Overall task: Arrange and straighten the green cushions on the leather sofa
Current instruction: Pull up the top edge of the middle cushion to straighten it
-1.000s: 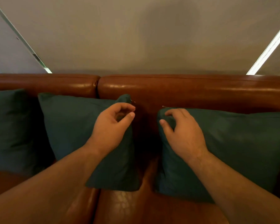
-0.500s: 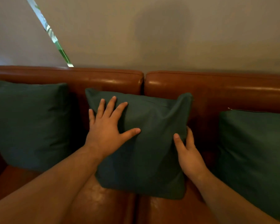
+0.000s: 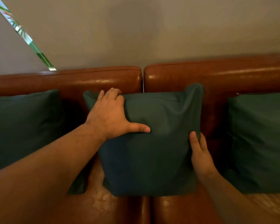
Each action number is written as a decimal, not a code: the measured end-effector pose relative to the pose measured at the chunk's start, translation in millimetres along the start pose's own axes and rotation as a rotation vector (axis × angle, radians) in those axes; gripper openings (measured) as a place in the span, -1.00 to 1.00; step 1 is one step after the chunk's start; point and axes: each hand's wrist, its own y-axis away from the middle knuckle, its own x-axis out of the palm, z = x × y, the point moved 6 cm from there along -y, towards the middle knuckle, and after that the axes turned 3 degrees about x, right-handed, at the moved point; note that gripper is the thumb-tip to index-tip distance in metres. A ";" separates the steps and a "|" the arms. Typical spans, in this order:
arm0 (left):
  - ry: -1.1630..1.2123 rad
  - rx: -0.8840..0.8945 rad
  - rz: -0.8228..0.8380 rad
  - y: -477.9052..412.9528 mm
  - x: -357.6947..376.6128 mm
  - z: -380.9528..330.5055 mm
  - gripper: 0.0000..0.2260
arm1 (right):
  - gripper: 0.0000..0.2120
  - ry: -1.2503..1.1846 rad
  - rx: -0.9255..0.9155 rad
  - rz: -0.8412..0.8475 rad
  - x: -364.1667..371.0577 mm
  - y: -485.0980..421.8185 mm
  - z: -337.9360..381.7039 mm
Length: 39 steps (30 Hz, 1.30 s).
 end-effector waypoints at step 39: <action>1.612 -0.924 -0.120 138.7 199.2 88.4 -0.32 | 0.06 1.535 -0.606 0.264 171.0 -5.7 149.4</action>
